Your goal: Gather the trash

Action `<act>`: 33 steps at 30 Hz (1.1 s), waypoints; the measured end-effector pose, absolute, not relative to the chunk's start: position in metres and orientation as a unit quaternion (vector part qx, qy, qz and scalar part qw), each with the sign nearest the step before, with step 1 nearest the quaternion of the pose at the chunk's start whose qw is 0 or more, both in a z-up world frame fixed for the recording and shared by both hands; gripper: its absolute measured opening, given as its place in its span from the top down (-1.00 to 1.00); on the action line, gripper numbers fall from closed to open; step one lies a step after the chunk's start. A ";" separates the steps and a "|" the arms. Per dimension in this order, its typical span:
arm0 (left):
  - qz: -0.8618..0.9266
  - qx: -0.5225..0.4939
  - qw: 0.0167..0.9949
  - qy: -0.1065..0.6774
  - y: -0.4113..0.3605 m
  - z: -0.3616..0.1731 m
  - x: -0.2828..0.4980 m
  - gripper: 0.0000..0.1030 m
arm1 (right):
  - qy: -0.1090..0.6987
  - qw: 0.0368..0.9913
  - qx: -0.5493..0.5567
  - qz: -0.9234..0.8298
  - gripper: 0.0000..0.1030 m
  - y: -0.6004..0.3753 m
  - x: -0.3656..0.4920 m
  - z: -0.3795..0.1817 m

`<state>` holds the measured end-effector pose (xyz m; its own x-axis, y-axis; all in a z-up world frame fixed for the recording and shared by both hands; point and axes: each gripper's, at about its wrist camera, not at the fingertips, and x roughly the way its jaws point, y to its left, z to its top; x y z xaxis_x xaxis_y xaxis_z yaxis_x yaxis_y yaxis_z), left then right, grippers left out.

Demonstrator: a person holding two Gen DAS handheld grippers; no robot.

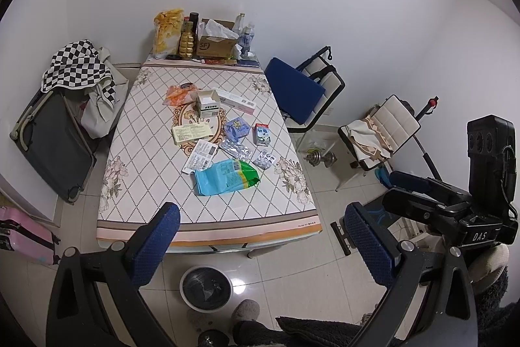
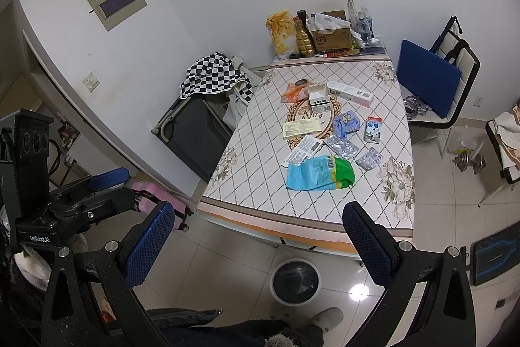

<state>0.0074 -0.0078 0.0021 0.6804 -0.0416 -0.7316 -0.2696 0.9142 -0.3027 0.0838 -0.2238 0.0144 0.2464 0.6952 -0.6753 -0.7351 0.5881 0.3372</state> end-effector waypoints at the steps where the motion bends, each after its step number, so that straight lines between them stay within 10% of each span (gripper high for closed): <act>1: 0.065 -0.196 0.895 0.395 -0.008 0.002 0.007 -1.00 | 0.414 0.789 -0.024 0.453 -1.00 -0.224 0.084 0.014; 33: 0.222 -0.052 0.880 0.417 0.019 -0.070 0.058 -1.00 | 0.458 0.838 0.017 0.295 -1.00 -0.213 0.115 -0.047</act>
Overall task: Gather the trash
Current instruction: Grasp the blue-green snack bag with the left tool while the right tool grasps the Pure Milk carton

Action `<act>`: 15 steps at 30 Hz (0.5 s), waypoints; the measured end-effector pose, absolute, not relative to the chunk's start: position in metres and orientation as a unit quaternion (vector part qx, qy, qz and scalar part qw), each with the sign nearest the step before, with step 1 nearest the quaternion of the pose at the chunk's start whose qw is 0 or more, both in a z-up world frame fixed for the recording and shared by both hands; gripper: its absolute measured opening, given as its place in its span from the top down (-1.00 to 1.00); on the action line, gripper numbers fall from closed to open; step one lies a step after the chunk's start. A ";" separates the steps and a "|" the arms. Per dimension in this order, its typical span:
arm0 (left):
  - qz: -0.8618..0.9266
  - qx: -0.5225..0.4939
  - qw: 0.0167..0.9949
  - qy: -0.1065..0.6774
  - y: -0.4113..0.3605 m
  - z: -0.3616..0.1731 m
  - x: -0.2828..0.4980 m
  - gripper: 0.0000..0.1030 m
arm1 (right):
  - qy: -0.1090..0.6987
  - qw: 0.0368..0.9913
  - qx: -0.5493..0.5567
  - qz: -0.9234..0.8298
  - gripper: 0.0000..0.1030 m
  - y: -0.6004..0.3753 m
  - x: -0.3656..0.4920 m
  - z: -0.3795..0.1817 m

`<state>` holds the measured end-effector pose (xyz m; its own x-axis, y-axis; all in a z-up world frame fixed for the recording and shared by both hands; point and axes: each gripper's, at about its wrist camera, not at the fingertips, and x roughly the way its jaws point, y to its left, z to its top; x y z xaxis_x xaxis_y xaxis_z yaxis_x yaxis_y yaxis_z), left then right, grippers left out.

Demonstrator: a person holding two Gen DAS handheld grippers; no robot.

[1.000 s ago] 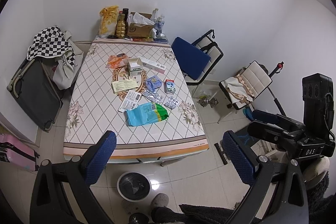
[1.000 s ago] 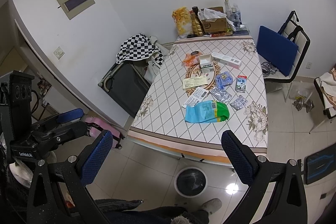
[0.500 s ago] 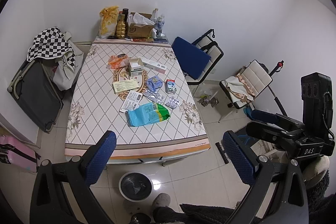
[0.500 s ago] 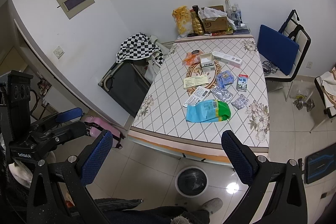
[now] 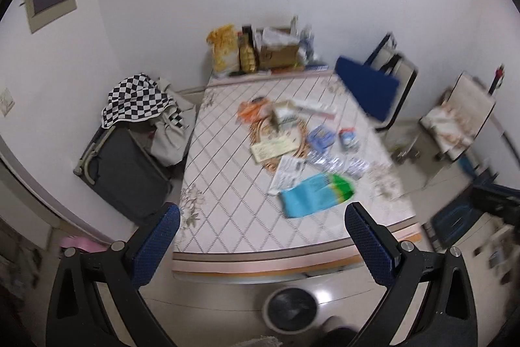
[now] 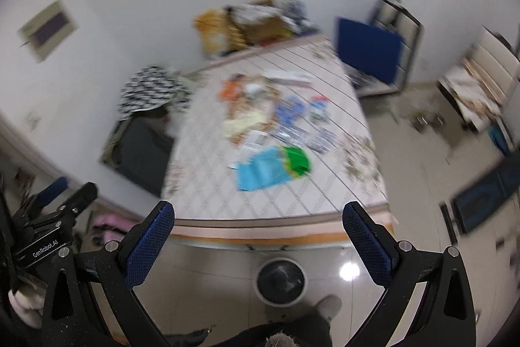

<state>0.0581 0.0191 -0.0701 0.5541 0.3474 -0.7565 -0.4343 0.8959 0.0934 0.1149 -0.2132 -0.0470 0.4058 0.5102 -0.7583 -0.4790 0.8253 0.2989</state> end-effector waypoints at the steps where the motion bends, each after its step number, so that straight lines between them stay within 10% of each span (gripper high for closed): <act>1: 0.216 -0.046 0.875 0.432 0.021 -0.085 0.069 -1.00 | 0.473 0.836 0.024 0.278 -1.00 -0.215 0.124 -0.060; 15: 0.065 0.152 0.749 0.641 -0.006 -0.289 0.280 -1.00 | 0.629 0.758 -0.049 0.162 -1.00 -0.209 0.341 -0.277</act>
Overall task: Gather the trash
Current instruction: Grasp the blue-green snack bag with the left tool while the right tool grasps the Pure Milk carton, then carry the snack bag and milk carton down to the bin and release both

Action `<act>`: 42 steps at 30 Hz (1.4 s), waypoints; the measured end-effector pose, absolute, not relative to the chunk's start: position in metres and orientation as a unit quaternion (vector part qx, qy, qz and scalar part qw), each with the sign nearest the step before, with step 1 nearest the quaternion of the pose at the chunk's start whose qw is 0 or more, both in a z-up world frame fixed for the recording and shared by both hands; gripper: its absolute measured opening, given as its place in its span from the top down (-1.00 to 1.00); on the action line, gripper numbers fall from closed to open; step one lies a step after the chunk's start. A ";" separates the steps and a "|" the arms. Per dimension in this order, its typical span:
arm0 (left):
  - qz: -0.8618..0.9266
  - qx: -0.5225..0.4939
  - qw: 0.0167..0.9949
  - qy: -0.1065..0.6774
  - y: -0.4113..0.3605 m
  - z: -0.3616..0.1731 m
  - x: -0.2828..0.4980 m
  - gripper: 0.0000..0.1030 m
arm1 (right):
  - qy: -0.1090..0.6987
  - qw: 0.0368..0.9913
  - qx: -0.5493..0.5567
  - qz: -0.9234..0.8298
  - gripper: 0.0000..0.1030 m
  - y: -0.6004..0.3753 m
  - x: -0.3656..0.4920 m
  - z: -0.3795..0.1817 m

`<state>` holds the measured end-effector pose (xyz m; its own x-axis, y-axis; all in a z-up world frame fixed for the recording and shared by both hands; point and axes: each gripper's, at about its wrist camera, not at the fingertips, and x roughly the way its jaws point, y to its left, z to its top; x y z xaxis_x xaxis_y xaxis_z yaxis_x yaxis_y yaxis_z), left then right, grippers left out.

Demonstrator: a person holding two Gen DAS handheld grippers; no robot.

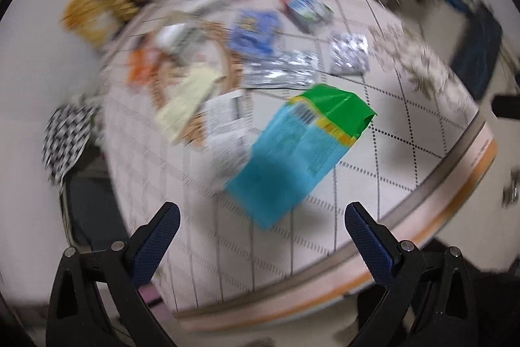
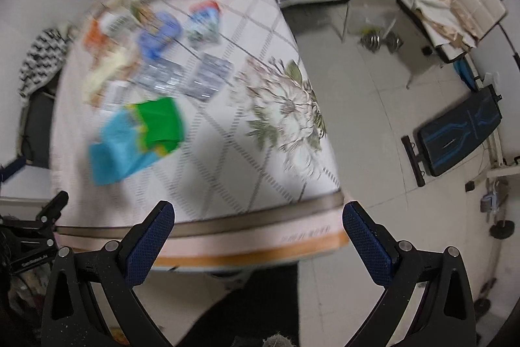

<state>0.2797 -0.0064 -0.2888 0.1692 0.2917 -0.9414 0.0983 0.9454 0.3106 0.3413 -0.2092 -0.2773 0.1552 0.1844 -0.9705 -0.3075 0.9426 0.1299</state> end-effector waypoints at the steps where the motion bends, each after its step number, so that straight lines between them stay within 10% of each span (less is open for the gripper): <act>1: 0.041 0.160 0.737 0.656 -0.011 -0.303 0.296 -1.00 | 0.638 0.751 -0.056 0.163 -1.00 -0.207 0.354 -0.289; 13: -0.060 0.176 0.667 0.722 -0.024 -0.385 0.369 -0.75 | 0.692 0.695 -0.089 0.171 -1.00 -0.198 0.452 -0.363; 29: 0.318 -0.272 0.665 0.619 0.119 -0.312 0.300 -0.70 | 0.659 0.728 0.006 0.188 -0.96 -0.080 0.559 -0.336; 33: 0.345 -0.259 0.661 0.614 0.133 -0.308 0.300 -0.68 | 0.657 0.732 -0.008 0.177 -0.78 -0.035 0.572 -0.352; 38: 0.353 -0.263 0.667 0.600 0.142 -0.321 0.288 -0.66 | 0.657 0.732 -0.057 0.173 -0.07 -0.003 0.572 -0.370; 42: 0.346 -0.261 0.686 0.584 0.140 -0.306 0.280 -0.61 | 0.647 0.736 -0.075 0.182 -0.03 -0.005 0.553 -0.358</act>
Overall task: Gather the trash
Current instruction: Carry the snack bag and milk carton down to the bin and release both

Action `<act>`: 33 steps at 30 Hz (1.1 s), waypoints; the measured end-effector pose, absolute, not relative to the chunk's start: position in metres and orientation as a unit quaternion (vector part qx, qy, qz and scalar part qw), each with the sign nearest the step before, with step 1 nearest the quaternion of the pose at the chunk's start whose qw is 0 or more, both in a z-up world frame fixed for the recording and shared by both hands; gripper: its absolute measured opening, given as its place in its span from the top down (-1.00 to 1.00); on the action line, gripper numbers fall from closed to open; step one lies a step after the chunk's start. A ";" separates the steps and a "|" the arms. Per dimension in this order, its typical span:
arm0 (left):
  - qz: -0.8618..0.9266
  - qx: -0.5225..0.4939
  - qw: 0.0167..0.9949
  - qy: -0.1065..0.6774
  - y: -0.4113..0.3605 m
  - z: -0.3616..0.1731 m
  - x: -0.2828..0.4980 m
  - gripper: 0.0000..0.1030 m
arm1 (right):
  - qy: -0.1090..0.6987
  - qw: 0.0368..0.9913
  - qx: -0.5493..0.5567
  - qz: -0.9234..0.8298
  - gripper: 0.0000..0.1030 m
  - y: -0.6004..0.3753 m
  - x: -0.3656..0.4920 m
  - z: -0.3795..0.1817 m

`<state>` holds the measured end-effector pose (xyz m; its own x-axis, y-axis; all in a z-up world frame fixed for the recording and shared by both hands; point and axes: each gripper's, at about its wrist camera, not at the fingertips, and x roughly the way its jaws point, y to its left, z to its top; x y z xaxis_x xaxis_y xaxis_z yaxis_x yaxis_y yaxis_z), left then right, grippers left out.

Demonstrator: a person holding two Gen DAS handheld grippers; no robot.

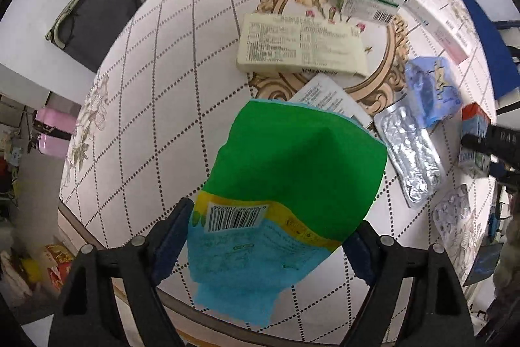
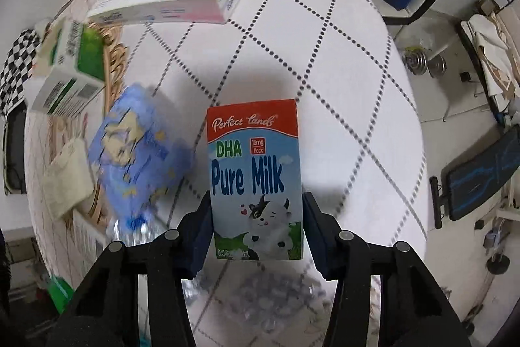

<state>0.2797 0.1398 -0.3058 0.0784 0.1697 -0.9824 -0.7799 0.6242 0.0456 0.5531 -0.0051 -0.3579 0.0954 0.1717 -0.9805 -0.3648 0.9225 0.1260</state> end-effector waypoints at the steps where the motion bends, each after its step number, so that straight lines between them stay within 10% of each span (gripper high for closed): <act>1: 0.342 -0.261 0.691 0.581 0.136 -0.306 0.282 -0.61 | 0.642 0.740 -0.077 0.185 -0.03 -0.009 0.546 -0.352; 21: 0.196 -0.232 0.822 0.482 0.080 -0.191 0.110 -0.56 | 0.554 0.799 0.009 0.232 -0.03 -0.156 0.193 -0.237; 33: 0.174 -0.321 0.704 0.610 0.040 -0.357 -0.013 -0.56 | 0.672 0.708 0.004 0.218 -0.03 -0.209 0.038 -0.398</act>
